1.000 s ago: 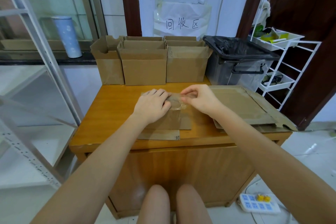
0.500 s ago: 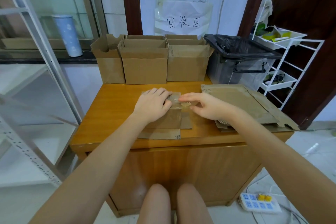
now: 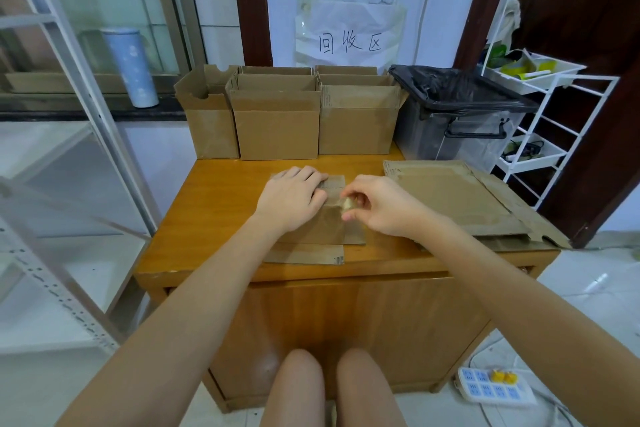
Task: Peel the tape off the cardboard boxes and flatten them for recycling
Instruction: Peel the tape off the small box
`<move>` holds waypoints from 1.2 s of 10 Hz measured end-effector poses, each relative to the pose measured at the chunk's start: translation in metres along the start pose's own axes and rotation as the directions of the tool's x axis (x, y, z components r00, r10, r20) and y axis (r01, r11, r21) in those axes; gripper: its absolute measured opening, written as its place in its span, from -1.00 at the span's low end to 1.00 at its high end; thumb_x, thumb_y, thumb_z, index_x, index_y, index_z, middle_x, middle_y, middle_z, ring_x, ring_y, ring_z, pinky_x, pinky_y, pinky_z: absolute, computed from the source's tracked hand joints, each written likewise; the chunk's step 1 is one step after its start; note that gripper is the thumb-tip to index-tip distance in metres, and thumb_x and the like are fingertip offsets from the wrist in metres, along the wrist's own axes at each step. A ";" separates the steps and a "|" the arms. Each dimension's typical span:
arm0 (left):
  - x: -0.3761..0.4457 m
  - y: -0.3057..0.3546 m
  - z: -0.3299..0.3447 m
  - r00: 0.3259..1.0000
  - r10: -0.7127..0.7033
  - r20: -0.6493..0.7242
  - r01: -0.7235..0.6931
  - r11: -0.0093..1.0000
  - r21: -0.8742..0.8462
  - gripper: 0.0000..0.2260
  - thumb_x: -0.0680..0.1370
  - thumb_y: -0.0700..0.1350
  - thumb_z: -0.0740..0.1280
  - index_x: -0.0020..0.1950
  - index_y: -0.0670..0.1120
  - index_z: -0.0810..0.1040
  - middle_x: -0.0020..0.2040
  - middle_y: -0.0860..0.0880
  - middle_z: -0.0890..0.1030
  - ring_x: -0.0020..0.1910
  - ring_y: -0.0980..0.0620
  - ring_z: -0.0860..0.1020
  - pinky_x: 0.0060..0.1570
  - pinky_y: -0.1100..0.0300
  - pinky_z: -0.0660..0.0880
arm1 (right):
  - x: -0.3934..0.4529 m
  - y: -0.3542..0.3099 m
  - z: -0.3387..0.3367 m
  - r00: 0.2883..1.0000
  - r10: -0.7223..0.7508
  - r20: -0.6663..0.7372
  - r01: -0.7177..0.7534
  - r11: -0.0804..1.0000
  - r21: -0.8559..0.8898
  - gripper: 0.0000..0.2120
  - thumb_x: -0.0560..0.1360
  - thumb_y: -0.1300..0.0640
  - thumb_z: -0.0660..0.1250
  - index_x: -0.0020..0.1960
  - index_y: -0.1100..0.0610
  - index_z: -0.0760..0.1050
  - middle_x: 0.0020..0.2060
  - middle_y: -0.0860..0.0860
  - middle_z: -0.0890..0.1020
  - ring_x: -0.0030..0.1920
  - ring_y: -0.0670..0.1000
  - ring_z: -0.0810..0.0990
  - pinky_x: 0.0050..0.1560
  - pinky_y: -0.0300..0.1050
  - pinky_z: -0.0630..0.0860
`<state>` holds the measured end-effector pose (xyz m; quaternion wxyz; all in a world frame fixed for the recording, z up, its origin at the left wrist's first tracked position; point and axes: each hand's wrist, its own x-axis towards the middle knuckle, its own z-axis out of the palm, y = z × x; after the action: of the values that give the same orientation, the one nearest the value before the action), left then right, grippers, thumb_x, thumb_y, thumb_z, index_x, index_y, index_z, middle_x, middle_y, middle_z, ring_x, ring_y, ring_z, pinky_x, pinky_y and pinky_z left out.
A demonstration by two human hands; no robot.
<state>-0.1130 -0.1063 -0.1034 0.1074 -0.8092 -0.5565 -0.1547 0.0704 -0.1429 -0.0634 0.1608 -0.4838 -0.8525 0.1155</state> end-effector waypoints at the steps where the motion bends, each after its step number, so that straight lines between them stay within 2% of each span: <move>1: 0.001 0.000 0.000 1.000 -0.005 0.004 0.005 1.000 -0.005 -0.61 0.65 0.04 -0.01 0.44 0.02 0.36 0.36 0.04 0.44 0.31 0.06 0.39 0.25 0.15 0.33 | 0.001 -0.003 0.006 0.999 -0.013 -0.044 0.011 0.999 -0.052 -0.75 0.54 0.09 0.33 0.18 0.15 0.51 0.00 0.03 0.55 -0.01 -0.03 0.47 0.09 -0.15 0.43; 3: 0.001 0.000 0.002 1.000 -0.008 -0.009 0.008 1.000 -0.009 -0.61 0.64 0.03 0.00 0.42 0.02 0.38 0.35 0.04 0.46 0.29 0.07 0.41 0.24 0.15 0.35 | -0.003 -0.002 0.009 0.998 -0.024 -0.062 0.021 0.999 -0.050 -0.85 0.58 0.14 0.26 0.09 0.17 0.52 -0.05 0.01 0.55 -0.02 -0.03 0.46 0.08 -0.15 0.42; 5: 0.002 -0.001 0.003 1.000 -0.009 -0.004 0.009 1.000 -0.012 -0.61 0.64 0.04 0.00 0.43 0.03 0.37 0.35 0.05 0.45 0.30 0.07 0.40 0.26 0.15 0.34 | -0.012 0.001 0.014 1.000 0.025 0.005 -0.026 0.995 0.098 -0.89 0.58 0.14 0.26 0.07 0.10 0.51 -0.10 -0.09 0.48 -0.14 -0.16 0.41 -0.07 -0.26 0.33; 6: 0.003 -0.001 0.003 1.000 -0.012 0.003 0.012 1.000 -0.013 -0.61 0.64 0.03 0.00 0.43 0.03 0.36 0.35 0.04 0.45 0.30 0.06 0.40 0.26 0.13 0.33 | -0.017 0.003 0.016 0.994 0.088 0.071 -0.103 0.964 0.245 -0.88 0.58 0.10 0.26 0.09 0.06 0.53 -0.04 -0.03 0.52 -0.05 -0.05 0.48 0.00 -0.22 0.40; 7: 0.002 -0.001 0.002 1.000 -0.007 -0.008 0.007 1.000 -0.005 -0.61 0.64 0.03 0.00 0.43 0.02 0.36 0.34 0.04 0.45 0.29 0.06 0.41 0.25 0.14 0.34 | -0.018 0.005 0.017 0.987 0.140 0.082 -0.157 0.946 0.283 -0.82 0.59 0.06 0.23 0.13 0.07 0.52 0.06 -0.03 0.44 0.04 -0.06 0.46 0.10 -0.24 0.38; 8: 0.002 -0.001 0.003 1.000 -0.006 -0.002 0.006 1.000 -0.008 -0.61 0.64 0.03 0.00 0.43 0.02 0.37 0.34 0.04 0.46 0.28 0.06 0.41 0.25 0.13 0.34 | -0.019 0.002 0.023 0.966 0.213 0.146 -0.257 0.830 0.494 -0.86 0.59 0.10 0.22 0.12 0.10 0.46 0.06 0.02 0.54 -0.06 -0.10 0.59 -0.12 -0.28 0.56; 9: 0.002 -0.001 0.003 1.000 -0.007 -0.006 0.007 1.000 -0.010 -0.61 0.64 0.03 0.01 0.42 0.02 0.38 0.34 0.04 0.46 0.28 0.06 0.42 0.24 0.12 0.34 | -0.016 -0.001 0.033 0.943 0.305 0.134 -0.310 0.659 0.685 -0.85 0.55 0.16 0.30 0.08 0.20 0.47 0.03 0.15 0.62 -0.08 -0.06 0.65 -0.19 -0.27 0.60; 10: 0.001 -0.001 0.003 1.000 -0.001 -0.024 0.001 1.000 -0.002 -0.61 0.63 0.02 0.02 0.41 0.01 0.39 0.33 0.04 0.47 0.27 0.05 0.43 0.23 0.12 0.35 | -0.015 -0.005 0.037 0.907 0.414 0.085 -0.316 0.531 0.787 -0.67 0.51 0.13 0.38 0.16 0.27 0.39 -0.05 0.16 0.64 -0.17 -0.03 0.68 -0.26 -0.24 0.61; 11: 0.001 -0.001 0.003 1.000 0.000 -0.028 0.000 1.000 -0.001 -0.62 0.63 0.01 0.03 0.41 0.01 0.40 0.33 0.04 0.47 0.26 0.05 0.43 0.22 0.13 0.35 | -0.015 -0.005 0.038 0.880 0.475 0.014 -0.258 0.453 0.853 -0.65 0.50 0.12 0.39 0.13 0.18 0.28 -0.17 0.17 0.64 -0.30 -0.01 0.67 -0.32 -0.21 0.60; 12: 0.002 -0.001 0.003 1.000 -0.005 -0.026 0.005 1.000 0.000 -0.62 0.63 0.01 0.03 0.41 0.01 0.40 0.33 0.04 0.48 0.26 0.04 0.43 0.23 0.12 0.34 | -0.012 -0.004 0.042 0.881 0.468 -0.069 -0.213 0.523 0.826 -0.81 0.56 0.08 0.30 0.03 0.19 0.39 -0.23 0.14 0.64 -0.32 -0.02 0.65 -0.32 -0.14 0.62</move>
<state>-0.1127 -0.1028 -0.1058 0.1142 -0.8056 -0.5573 -0.1655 0.0569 -0.1571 -0.1031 0.4535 -0.5296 -0.5637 0.4429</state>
